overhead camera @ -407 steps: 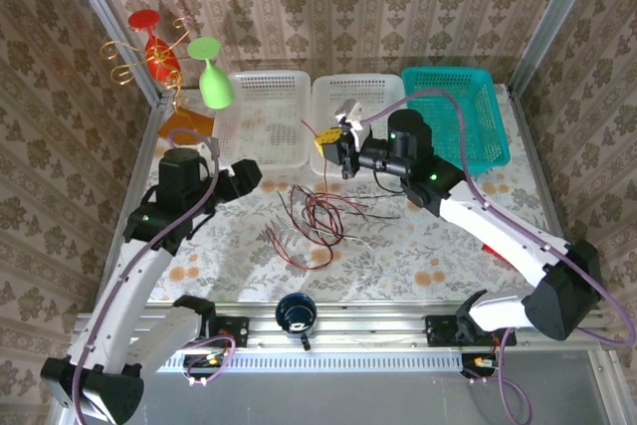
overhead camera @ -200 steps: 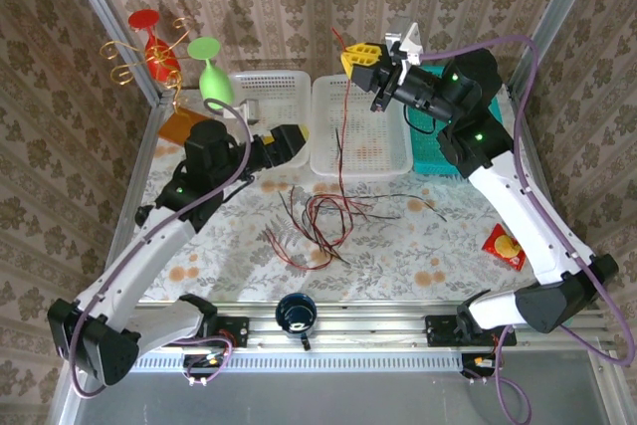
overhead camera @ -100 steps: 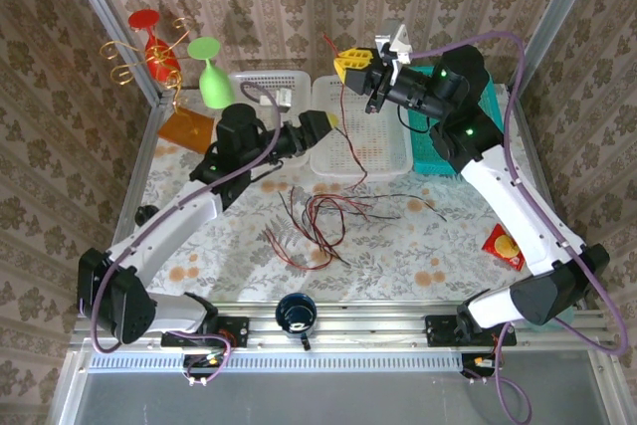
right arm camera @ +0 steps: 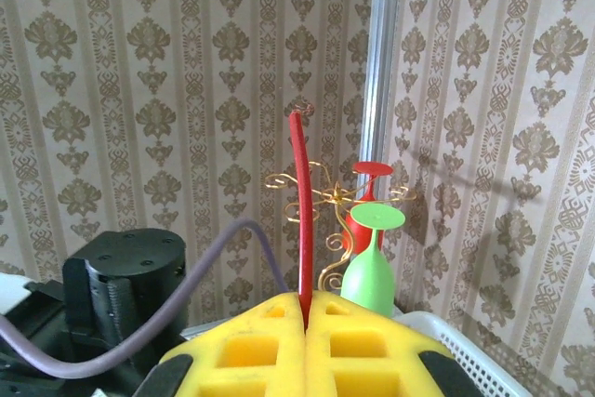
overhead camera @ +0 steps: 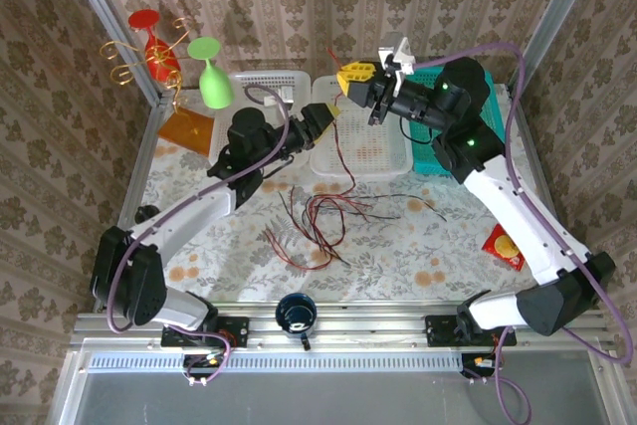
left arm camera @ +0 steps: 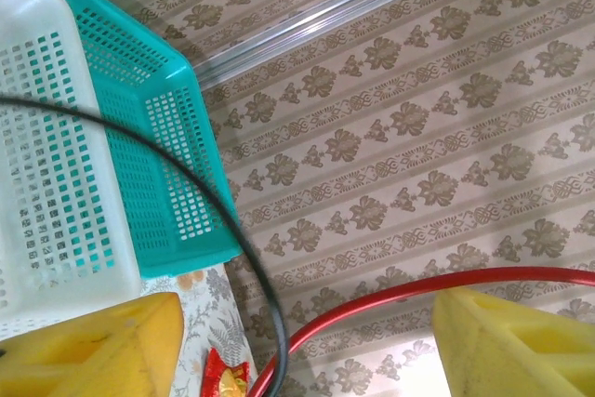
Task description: Untangle the cables
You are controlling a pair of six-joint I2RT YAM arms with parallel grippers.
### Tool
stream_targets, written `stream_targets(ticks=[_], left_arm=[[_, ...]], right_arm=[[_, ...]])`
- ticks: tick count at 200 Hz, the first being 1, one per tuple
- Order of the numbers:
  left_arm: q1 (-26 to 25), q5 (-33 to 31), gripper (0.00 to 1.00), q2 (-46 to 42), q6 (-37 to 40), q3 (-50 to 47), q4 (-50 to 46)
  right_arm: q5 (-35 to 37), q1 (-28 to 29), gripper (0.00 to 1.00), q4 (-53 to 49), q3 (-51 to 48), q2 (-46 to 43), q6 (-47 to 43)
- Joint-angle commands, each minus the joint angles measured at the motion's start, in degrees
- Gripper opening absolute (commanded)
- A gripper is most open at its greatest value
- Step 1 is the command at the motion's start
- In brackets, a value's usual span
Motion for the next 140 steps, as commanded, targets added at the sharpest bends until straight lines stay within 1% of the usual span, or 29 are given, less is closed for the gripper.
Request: stream_targets(ticks=[1, 36, 67, 78, 88, 94, 121, 140], left_arm=[[-0.3, -1.1, 0.77, 0.2, -2.7, 0.6, 10.5], [-1.1, -1.1, 0.76, -0.4, -1.4, 0.0, 10.8], [-1.1, -0.8, 0.74, -1.2, -4.2, -2.9, 16.6], [-1.1, -0.1, 0.77, -1.9, -3.7, -3.3, 16.1], [-1.2, 0.3, 0.83, -2.8, -2.7, -3.5, 14.4], [-1.2, 0.2, 0.85, -3.5, -2.1, -3.7, 13.3], [-0.1, -2.2, 0.88, -6.5, -1.5, -6.3, 10.5], [1.0, -2.1, 0.88, -6.8, -2.5, -6.4, 10.1]], right_arm=[[1.1, -0.4, 0.00, 2.4, -1.3, -3.2, 0.8], [1.8, -0.7, 0.00, 1.3, -1.4, -3.9, 0.6], [1.4, -1.4, 0.00, 0.3, -0.9, -4.0, 0.7], [1.3, -1.8, 0.00, 0.4, -0.8, -3.8, 0.9], [1.3, -2.1, 0.00, 0.3, -0.4, -3.5, 1.1], [1.3, -2.3, 0.00, 0.0, 0.0, -3.1, 1.3], [-0.3, -2.6, 0.00, -0.8, 1.3, -1.6, 2.3], [-1.3, -2.6, 0.00, 0.5, 0.7, -1.5, 3.2]])
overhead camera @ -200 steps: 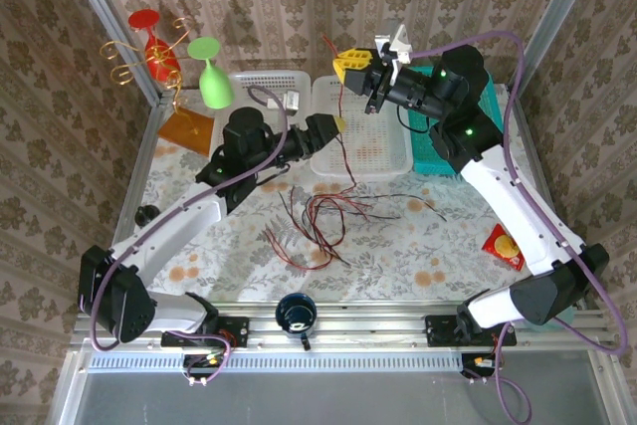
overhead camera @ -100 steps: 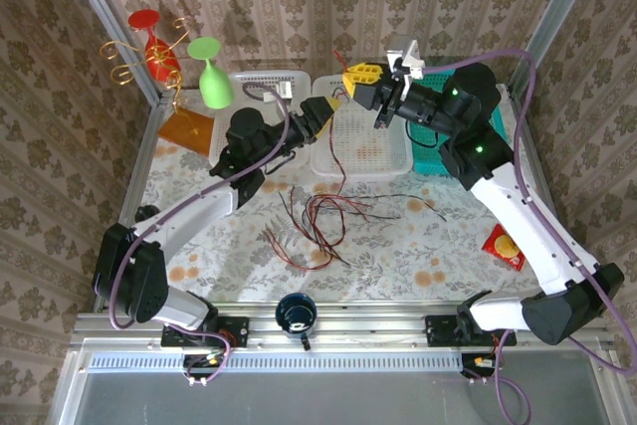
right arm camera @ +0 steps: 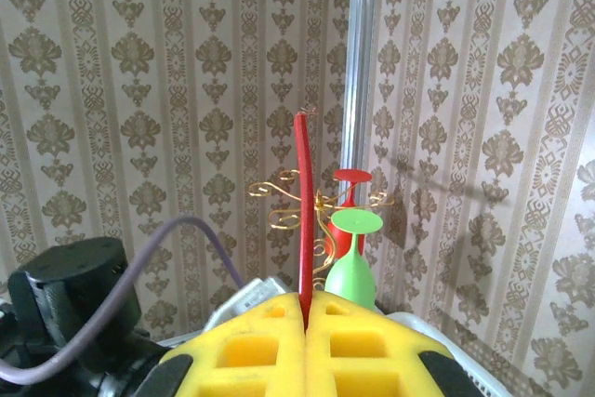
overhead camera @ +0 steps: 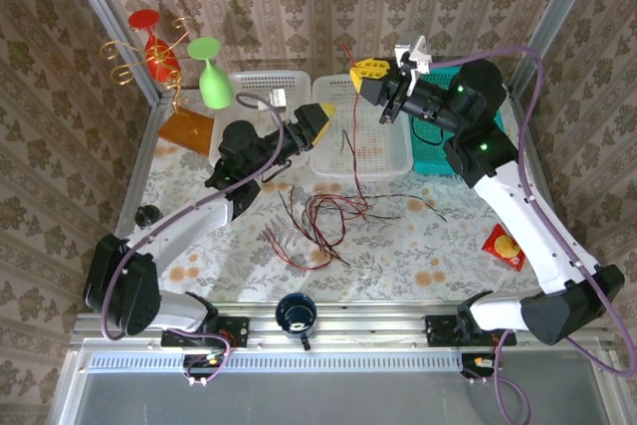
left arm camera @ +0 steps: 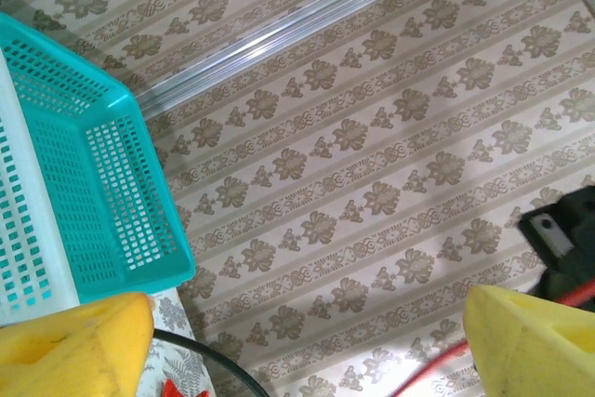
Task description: Untangle the cables
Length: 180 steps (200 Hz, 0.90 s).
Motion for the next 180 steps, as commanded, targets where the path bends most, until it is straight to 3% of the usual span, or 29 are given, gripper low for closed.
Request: stream_targets(ticks=[1, 51, 120, 145, 180], left_arm=[[1.5, -0.9, 0.88, -2.1, 0.1, -0.5, -0.2], [1.2, 1.6, 0.92, 1.0, -2.6, 2.5, -2.7], [1.0, -2.0, 0.92, -2.0, -1.4, 0.5, -9.4], [0.8, -1.9, 0.92, -2.3, -5.9, -1.4, -10.0], [-0.6, 1.0, 0.92, -0.1, -13.6, -2.3, -3.7]], right_arm=[[-1.7, -0.2, 0.00, 0.9, 1.4, 0.5, 2.0], [-4.3, -0.2, 0.00, 1.7, 2.1, 2.3, 3.1], [-5.0, -0.2, 0.00, 1.0, 3.6, 3.7, 2.2], [-5.4, -0.2, 0.00, 1.3, 3.7, 3.7, 2.1], [-5.7, -0.2, 0.00, 2.0, 3.4, 3.7, 2.4]])
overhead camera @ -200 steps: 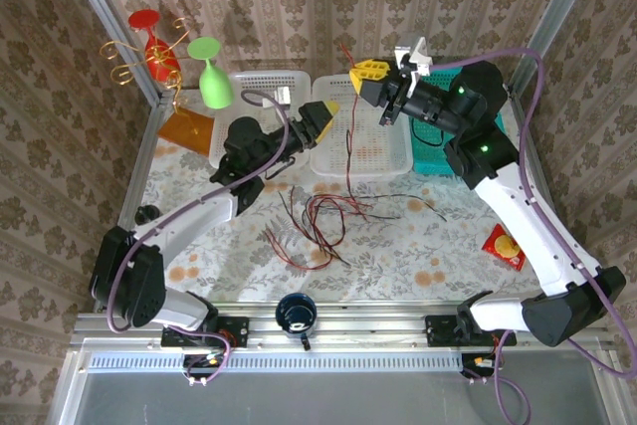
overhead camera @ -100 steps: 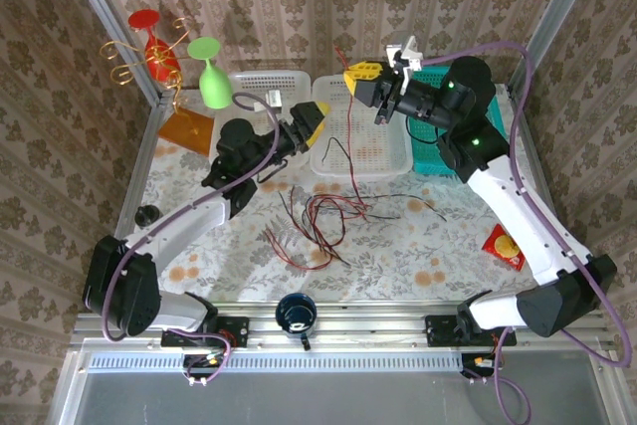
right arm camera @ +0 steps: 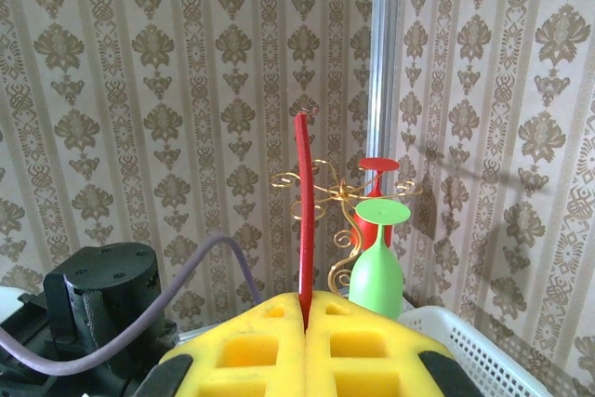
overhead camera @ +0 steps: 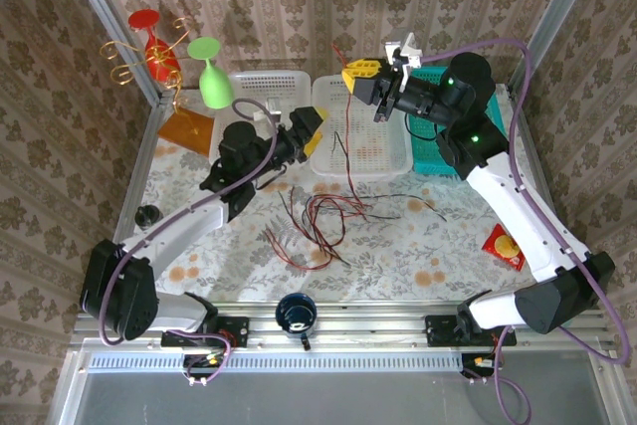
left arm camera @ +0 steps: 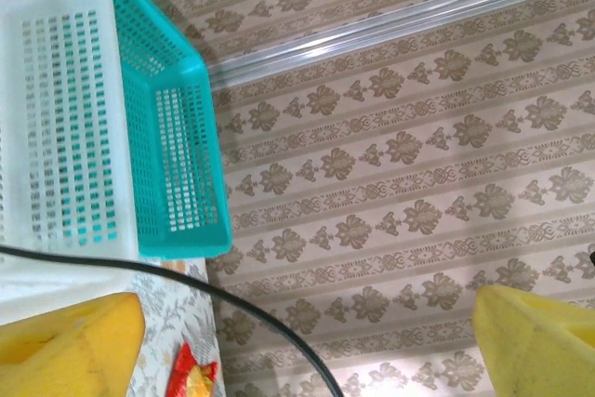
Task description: Untangle the cables
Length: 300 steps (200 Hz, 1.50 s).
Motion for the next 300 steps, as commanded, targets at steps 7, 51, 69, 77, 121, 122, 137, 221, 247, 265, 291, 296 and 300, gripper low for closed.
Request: stream_targets(ticks=[7, 51, 69, 77, 121, 122, 137, 221, 247, 265, 291, 296, 300], left_arm=[[-1.7, 2.6, 0.92, 1.4, -8.0, -0.4, 6.4], [-3.5, 2.2, 0.88, 8.1, -14.5, 0.3, 15.7], [-4.5, 2.0, 0.77, 11.5, -16.4, 1.7, 19.9], [-4.7, 1.2, 0.61, 12.5, -16.5, 1.9, 22.1], [-2.9, -3.3, 0.00, 7.9, -5.3, 2.7, 9.6], [-2.9, -3.5, 0.00, 7.6, -4.8, 2.8, 8.9], [-2.8, -5.8, 0.00, 3.5, 3.5, 4.5, -2.2], [-3.7, -32.5, 0.00, -14.0, 54.3, 25.7, -61.0], [-1.0, -37.0, 0.00, -16.2, 63.4, 29.7, -68.8], [1.2, -42.1, 0.00, -18.3, 69.0, 29.8, -71.4], [3.1, -49.6, 0.00, -22.6, 74.5, 27.7, -71.1], [3.5, -50.9, 0.00, -23.3, 75.4, 27.3, -70.9], [3.8, -51.8, 0.00, -23.9, 76.1, 26.9, -70.7]], right_arm=[[-2.1, -0.2, 0.00, 1.7, 1.6, 0.4, 0.6], [-2.2, -0.1, 0.00, 1.8, 1.7, 0.4, 0.7], [-2.2, 0.0, 0.00, 1.8, 1.4, 0.4, 0.7], [-2.2, 0.0, 0.00, 1.6, 1.2, 0.4, 0.5], [4.7, -0.4, 0.00, 0.7, -1.5, -3.0, -0.9], [5.0, -0.5, 0.00, 0.6, -1.6, -3.1, -0.9], [11.9, -0.5, 0.00, -1.4, -3.0, -5.4, -1.3], [62.5, -0.8, 0.00, -0.7, -17.7, -21.0, -1.4], [66.5, -1.3, 0.00, -6.5, -14.6, -19.7, -4.6], [72.4, -2.5, 0.00, -9.6, -12.3, -18.4, -4.8], [81.1, -5.1, 0.00, -12.3, -10.9, -17.3, -4.5], [82.7, -5.7, 0.00, -12.2, -11.2, -17.4, -4.3], [83.6, -6.3, 0.00, -12.1, -11.4, -17.6, -4.0]])
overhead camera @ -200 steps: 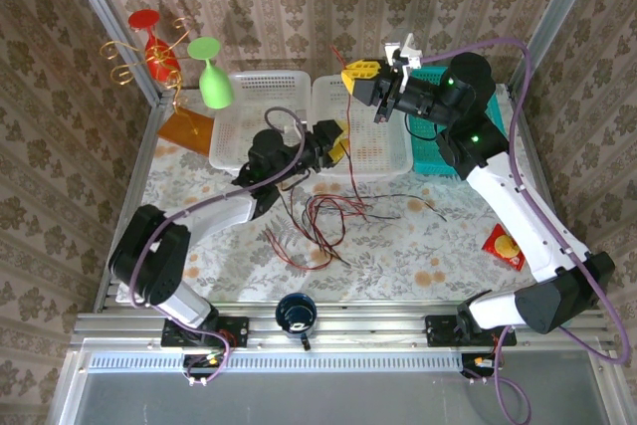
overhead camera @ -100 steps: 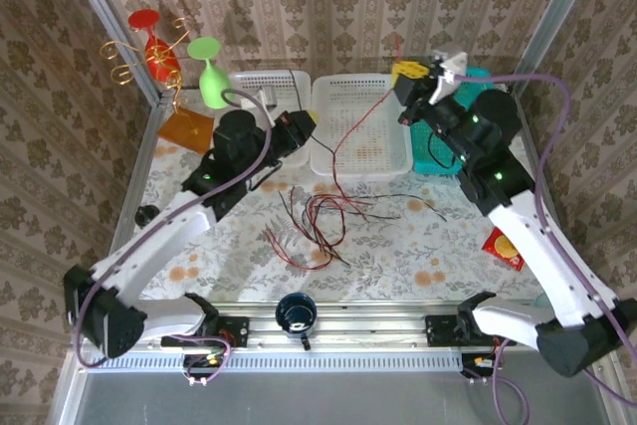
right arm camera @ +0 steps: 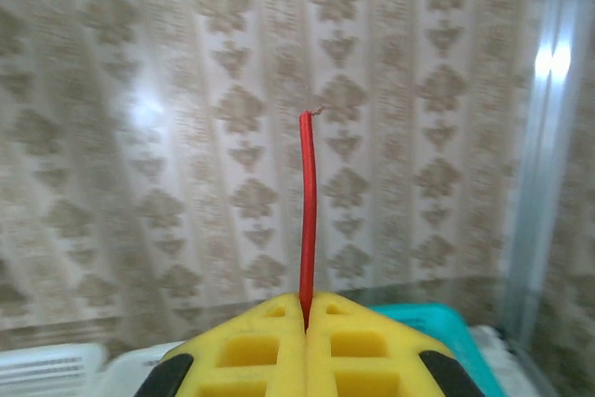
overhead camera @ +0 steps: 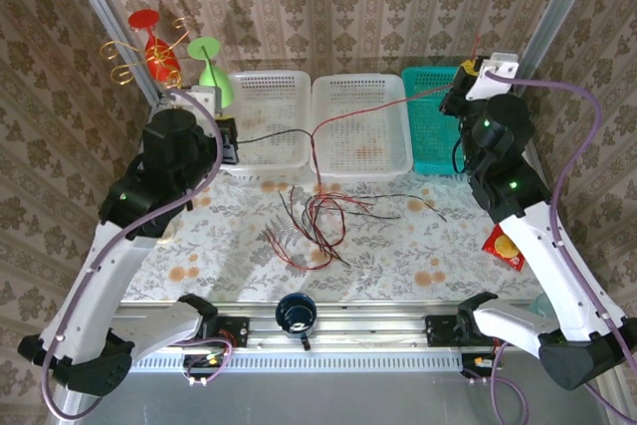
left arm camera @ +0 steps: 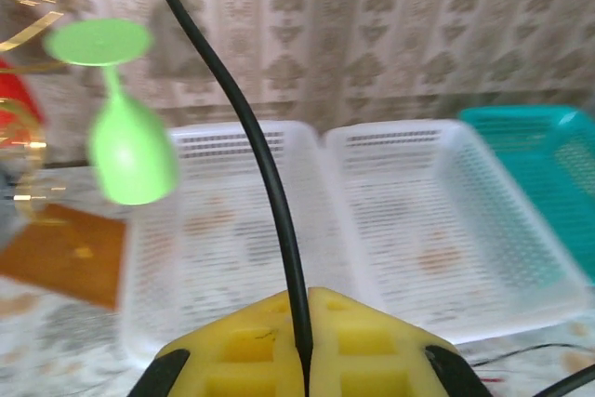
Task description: Untangle the cables
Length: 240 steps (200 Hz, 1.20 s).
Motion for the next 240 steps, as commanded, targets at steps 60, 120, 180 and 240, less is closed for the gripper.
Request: stream_targets(ticks=[60, 120, 180, 240], left_arm=[[7.4, -18.8, 0.00, -11.6, 15.7, -7.1, 0.3], [9.3, -5.0, 0.00, -13.0, 8.9, -8.4, 1.5], [9.2, 1.0, 0.00, -11.6, 4.2, -9.5, 3.5], [9.0, 3.7, 0.00, -11.6, 0.2, -12.3, 4.4]], right_arm=[[13.0, -9.2, 0.00, 0.3, -3.4, -4.6, -0.4], [0.6, -12.0, 0.00, -0.4, -3.3, -7.2, 2.5], [-5.8, -12.0, 0.00, 4.9, 7.3, -2.5, -3.4], [-26.0, -11.8, 0.00, 13.5, 22.2, 10.1, -3.5]])
